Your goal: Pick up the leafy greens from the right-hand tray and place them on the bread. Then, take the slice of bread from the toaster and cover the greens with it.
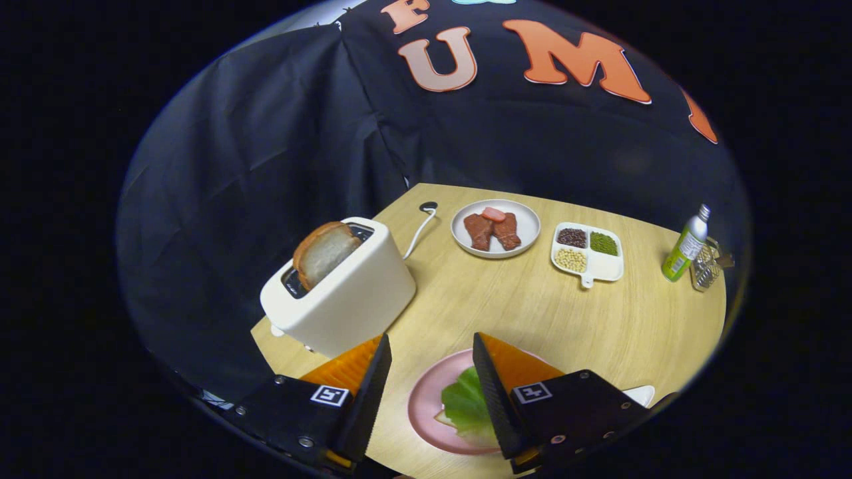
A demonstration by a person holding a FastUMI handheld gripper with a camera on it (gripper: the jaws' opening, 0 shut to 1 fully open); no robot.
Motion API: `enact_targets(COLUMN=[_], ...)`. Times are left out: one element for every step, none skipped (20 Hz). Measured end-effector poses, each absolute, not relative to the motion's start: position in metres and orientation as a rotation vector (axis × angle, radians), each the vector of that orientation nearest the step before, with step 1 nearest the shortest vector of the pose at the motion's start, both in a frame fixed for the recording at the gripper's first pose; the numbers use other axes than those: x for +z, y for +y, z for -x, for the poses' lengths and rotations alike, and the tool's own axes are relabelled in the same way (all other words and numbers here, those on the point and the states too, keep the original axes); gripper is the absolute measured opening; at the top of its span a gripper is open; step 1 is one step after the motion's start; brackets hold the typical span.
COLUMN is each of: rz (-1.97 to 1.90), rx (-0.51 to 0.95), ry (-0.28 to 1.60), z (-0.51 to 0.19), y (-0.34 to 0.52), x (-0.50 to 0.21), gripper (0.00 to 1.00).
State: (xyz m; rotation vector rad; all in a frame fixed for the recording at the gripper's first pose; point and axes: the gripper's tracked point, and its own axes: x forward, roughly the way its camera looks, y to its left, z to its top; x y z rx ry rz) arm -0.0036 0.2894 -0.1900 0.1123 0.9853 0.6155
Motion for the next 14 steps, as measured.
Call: enact_targets(rz=[-0.115, -0.12, -0.141, -0.17, -0.197, -0.219, -0.231, -0.237, -0.235, -0.24, -0.247, -0.249, -0.246, -0.248], rx=[0.632, 0.652, 0.67, 0.685, 0.693, 0.694, 0.694, 0.695, 0.697, 0.694, 0.693, 0.696, 0.709, 0.713], ry=[0.986, 0.989, 0.994, 1.0, 1.01, 1.019, 1.025, 1.027, 1.033, 1.043, 1.064, 1.099, 1.145, 1.169], z=[0.001, 0.0, -0.001, -0.003, -0.007, -0.012, -0.018, -0.024, -0.029, -0.031, -0.034, -0.034, -0.031, -0.031], y=[0.301, 0.314, 0.327, 0.339, 0.35, 0.358, 0.365, 0.374, 0.381, 0.388, 0.395, 0.403, 0.409, 0.417], x=[-0.184, -0.18, -0.174, -0.168, -0.16, -0.152, -0.145, -0.141, -0.138, -0.137, -0.137, -0.141, -0.145, -0.15], gripper=[0.77, 0.82, 0.83, 0.85, 0.86, 0.86, 0.86, 0.87, 0.87, 0.87, 0.87, 0.87, 0.87, 0.87])
